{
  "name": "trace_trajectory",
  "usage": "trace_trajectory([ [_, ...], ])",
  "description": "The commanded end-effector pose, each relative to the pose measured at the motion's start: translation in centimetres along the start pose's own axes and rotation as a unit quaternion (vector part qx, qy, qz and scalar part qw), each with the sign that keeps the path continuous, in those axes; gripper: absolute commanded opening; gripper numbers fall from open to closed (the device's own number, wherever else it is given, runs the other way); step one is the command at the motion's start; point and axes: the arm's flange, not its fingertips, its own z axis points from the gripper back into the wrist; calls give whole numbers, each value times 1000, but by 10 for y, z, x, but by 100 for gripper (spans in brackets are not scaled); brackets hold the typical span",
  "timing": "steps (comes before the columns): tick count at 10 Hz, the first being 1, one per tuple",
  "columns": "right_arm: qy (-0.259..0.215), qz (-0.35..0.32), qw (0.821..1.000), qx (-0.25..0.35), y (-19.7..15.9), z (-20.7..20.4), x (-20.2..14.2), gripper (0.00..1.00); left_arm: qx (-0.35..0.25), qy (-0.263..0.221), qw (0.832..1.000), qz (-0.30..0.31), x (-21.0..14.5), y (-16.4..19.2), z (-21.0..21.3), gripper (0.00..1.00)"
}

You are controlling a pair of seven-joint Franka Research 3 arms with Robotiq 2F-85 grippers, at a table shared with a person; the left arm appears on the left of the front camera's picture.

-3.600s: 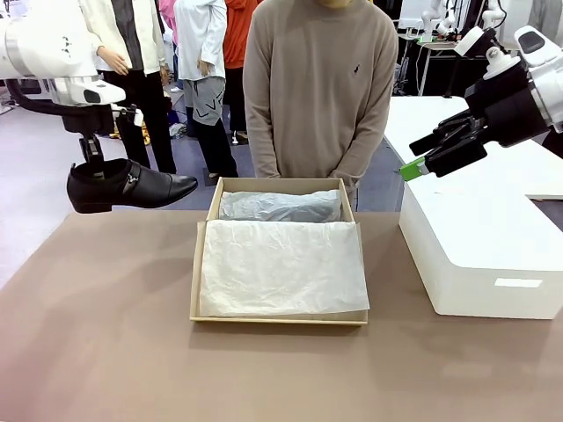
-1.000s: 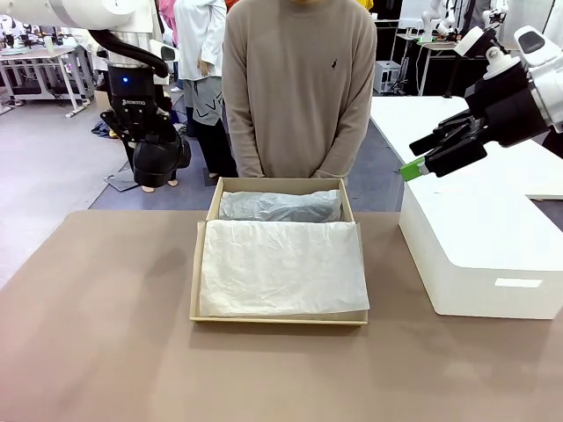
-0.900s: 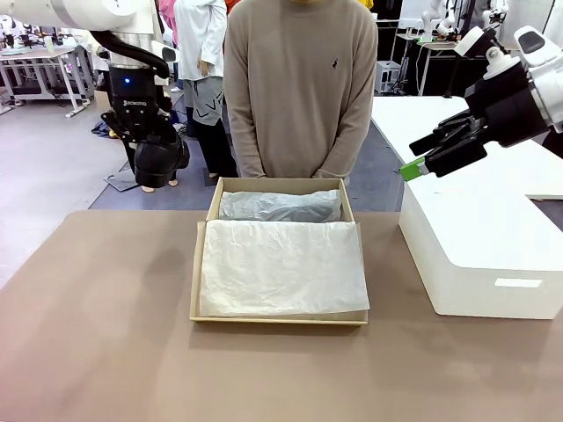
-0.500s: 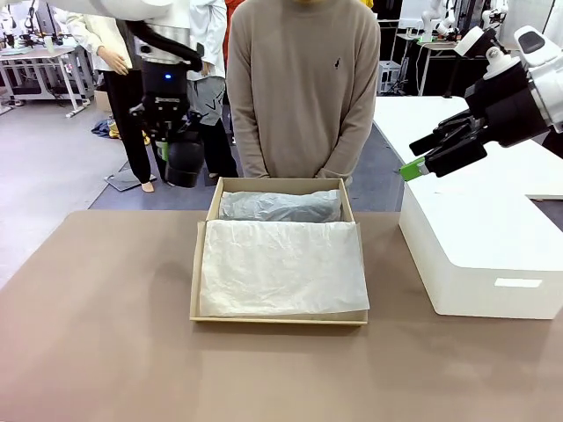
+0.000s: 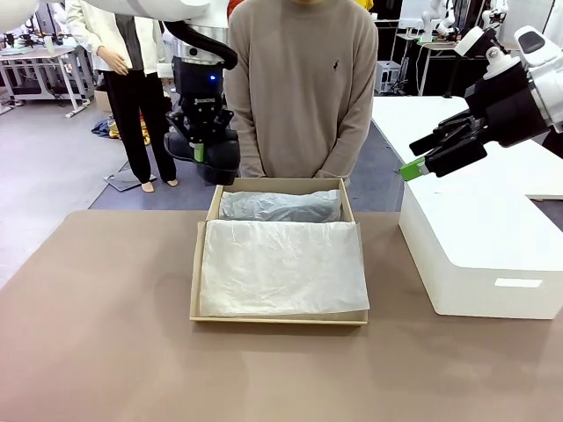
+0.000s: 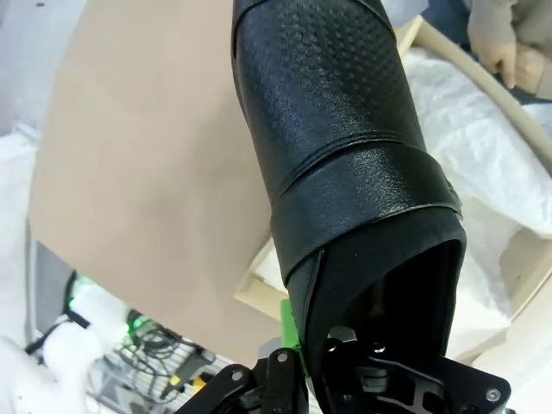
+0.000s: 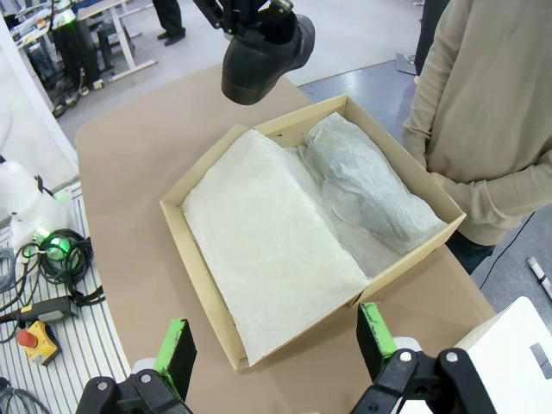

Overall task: Pack the shoes into the box.
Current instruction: Place the other shoe of the Shoes into the Shoes Box.

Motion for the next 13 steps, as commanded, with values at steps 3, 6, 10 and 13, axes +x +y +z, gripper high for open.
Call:
trace_trajectory([
  [3, -14, 9, 1000, 10, -3, -2, -1, 100, 0, 0, 1000, 0, 0, 0, 0, 0],
  [6, -14, 9, 1000, 10, -3, -2, -1, 100, 1, 2, 1000, 2, -5, -8, -5, 0],
  [10, -14, 9, 1000, 10, -3, -2, -1, 100, -35, 14, 983, 179, -44, -43, 5, 0],
  [13, -14, 9, 1000, 10, -3, -2, -1, 100, -34, 23, 975, 220, -75, -76, -3, 0],
])
